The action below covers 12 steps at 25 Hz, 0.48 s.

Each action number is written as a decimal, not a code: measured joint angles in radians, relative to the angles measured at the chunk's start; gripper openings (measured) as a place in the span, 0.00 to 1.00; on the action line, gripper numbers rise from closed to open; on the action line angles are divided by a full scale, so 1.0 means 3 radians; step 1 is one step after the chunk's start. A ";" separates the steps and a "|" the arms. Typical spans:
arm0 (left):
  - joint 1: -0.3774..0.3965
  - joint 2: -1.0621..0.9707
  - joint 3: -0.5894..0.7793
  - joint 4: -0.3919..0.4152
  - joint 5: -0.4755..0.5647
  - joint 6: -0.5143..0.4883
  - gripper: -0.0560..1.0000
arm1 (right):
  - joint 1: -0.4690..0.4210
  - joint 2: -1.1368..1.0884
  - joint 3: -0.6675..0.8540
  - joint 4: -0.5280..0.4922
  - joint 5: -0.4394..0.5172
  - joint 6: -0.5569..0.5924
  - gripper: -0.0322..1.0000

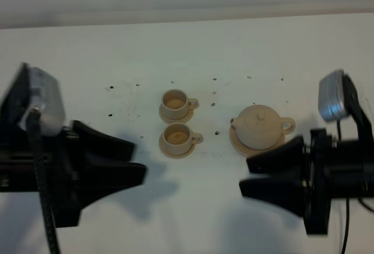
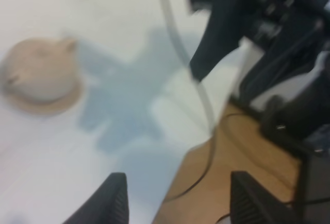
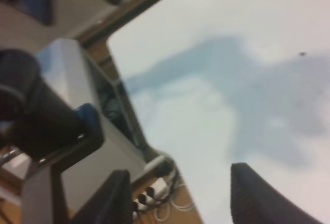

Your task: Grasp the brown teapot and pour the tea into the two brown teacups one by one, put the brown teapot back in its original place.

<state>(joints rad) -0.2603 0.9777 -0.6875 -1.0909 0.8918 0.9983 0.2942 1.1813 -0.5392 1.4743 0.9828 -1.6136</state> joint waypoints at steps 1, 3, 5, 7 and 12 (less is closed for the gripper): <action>0.0000 -0.0104 -0.0047 0.0287 -0.0026 -0.0341 0.48 | 0.0000 0.0000 -0.0088 -0.0083 -0.0061 0.0151 0.47; 0.0000 -0.0340 -0.0080 0.0846 -0.0058 -0.0959 0.48 | 0.0000 0.0004 -0.0244 -0.0276 -0.0187 0.0429 0.47; 0.0000 -0.0533 -0.0085 0.1502 -0.0048 -0.1607 0.48 | 0.0000 0.0004 -0.0400 -0.0447 -0.0341 0.0717 0.47; 0.0000 -0.0715 -0.0085 0.2101 0.0005 -0.2156 0.48 | 0.0000 0.0004 -0.0532 -0.0611 -0.0471 0.0947 0.47; 0.0000 -0.1015 -0.0056 0.3319 0.0371 -0.3103 0.48 | 0.0000 0.0007 -0.0834 -0.0925 -0.0734 0.1389 0.47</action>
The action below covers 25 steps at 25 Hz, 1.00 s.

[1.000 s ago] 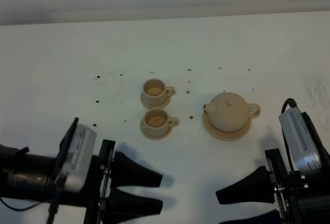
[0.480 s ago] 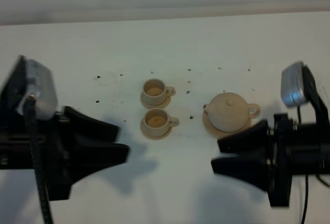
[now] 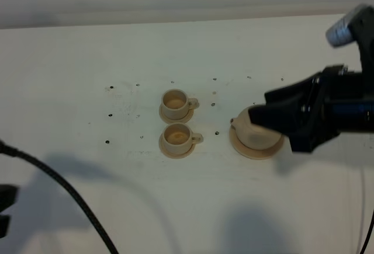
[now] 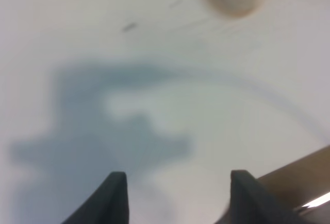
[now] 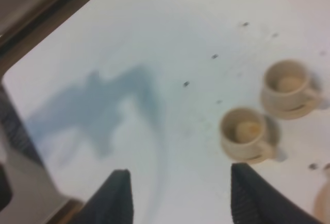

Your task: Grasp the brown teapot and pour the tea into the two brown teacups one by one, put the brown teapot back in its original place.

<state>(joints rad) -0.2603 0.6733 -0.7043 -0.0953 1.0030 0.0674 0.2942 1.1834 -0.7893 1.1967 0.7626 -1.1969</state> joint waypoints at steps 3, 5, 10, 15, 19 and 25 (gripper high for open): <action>0.0000 -0.0148 0.0184 0.0251 0.0095 -0.0182 0.48 | 0.0000 0.0000 -0.0139 -0.0149 -0.0152 0.0210 0.47; 0.0000 -0.0251 0.0354 0.0289 0.0101 -0.0225 0.48 | 0.0000 0.0000 -0.0213 -0.0223 -0.0202 0.0293 0.47; 0.0000 -0.0486 0.0646 0.0275 0.0132 -0.0343 0.48 | 0.0000 0.0007 -0.0391 -0.0357 -0.0240 0.0474 0.47; 0.0000 -0.0724 0.0649 0.0275 0.0129 -0.0394 0.48 | 0.0000 0.0071 -0.0468 -0.0404 -0.0298 0.0540 0.47; 0.0000 -0.0939 0.0649 0.0275 0.0129 -0.0394 0.48 | 0.0000 0.0170 -0.0514 -0.0487 -0.0349 0.0617 0.47; 0.0350 -0.1500 0.0656 0.0275 0.0129 -0.0394 0.48 | 0.0000 0.0426 -0.0737 -0.0661 -0.0290 0.0825 0.47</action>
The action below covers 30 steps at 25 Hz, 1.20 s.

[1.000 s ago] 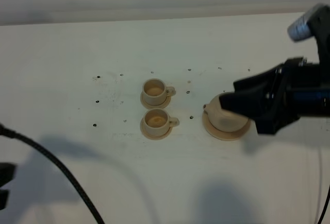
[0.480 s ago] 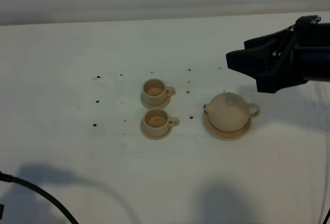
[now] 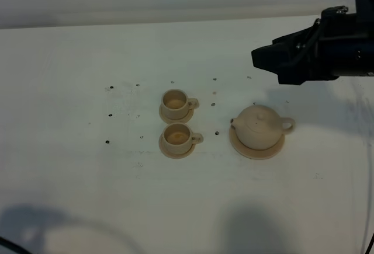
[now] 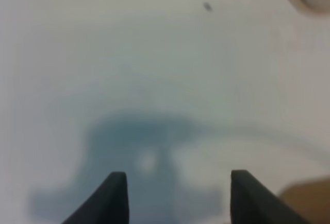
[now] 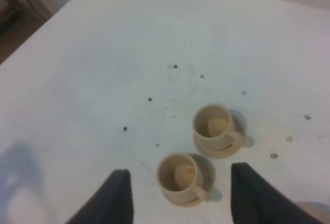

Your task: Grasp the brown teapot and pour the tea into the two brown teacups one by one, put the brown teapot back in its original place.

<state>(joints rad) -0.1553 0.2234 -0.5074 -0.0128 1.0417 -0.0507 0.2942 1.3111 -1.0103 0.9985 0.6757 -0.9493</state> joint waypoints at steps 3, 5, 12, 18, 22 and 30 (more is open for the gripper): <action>0.0285 -0.0378 0.0003 0.0000 0.0000 0.0000 0.48 | 0.0000 0.0079 -0.0082 -0.0091 0.0055 0.0085 0.47; 0.0448 -0.0585 0.0003 0.0000 0.0000 0.0000 0.48 | 0.0000 0.0105 -0.0116 -0.0123 0.0066 0.0103 0.47; 0.0643 -0.0761 0.0007 0.0000 0.0007 0.0000 0.48 | 0.0000 0.0147 -0.0216 -0.0179 0.0070 0.0140 0.47; 0.0643 -0.0761 0.0007 0.0000 0.0007 0.0000 0.48 | 0.0000 0.0192 -0.0297 -0.0272 0.0072 0.0214 0.47; 0.0643 -0.0761 0.0007 0.0000 0.0007 0.0003 0.48 | 0.0000 0.0203 -0.0337 -0.0281 0.0072 0.0230 0.47; 0.0643 -0.0761 0.0007 0.0000 0.0007 0.0003 0.48 | 0.0000 0.0282 -0.0830 -0.1283 0.0199 0.1066 0.47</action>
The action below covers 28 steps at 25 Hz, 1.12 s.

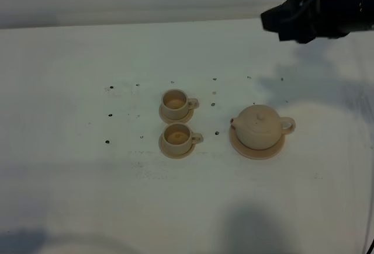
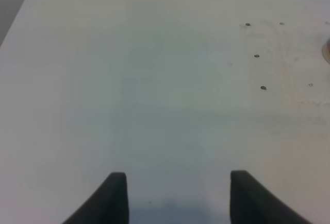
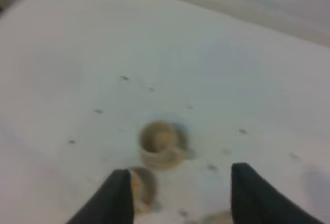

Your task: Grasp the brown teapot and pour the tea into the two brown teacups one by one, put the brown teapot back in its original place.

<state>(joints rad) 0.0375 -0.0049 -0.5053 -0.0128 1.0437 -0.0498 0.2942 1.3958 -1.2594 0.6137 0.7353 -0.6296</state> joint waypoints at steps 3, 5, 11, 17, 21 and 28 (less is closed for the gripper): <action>0.0000 0.0000 0.0000 0.0000 0.0000 0.0000 0.48 | 0.0000 0.0140 -0.0340 -0.0753 0.0391 0.0536 0.47; 0.0000 0.0000 0.0000 0.0000 0.0000 0.0000 0.48 | 0.0000 0.0282 -0.0508 -0.1131 0.0661 0.0702 0.47; 0.0000 0.0000 0.0000 0.0000 0.0000 0.0000 0.48 | 0.0000 0.0653 -0.0657 -0.1642 0.1217 0.0318 0.47; 0.0000 0.0000 0.0000 0.0000 0.0000 0.0000 0.48 | 0.0000 0.0891 -0.0658 -0.1685 0.1250 -0.0505 0.47; 0.0000 0.0000 0.0000 0.0000 0.0000 0.0000 0.48 | 0.0000 0.1083 -0.0661 -0.1976 0.1233 -0.0868 0.47; 0.0000 0.0000 0.0000 0.0000 0.0000 0.0000 0.48 | 0.0000 0.1466 -0.0661 -0.2106 0.1479 -0.1384 0.41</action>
<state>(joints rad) 0.0375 -0.0049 -0.5053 -0.0128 1.0437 -0.0498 0.2942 1.8354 -1.4576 -0.0183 1.1789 -1.0448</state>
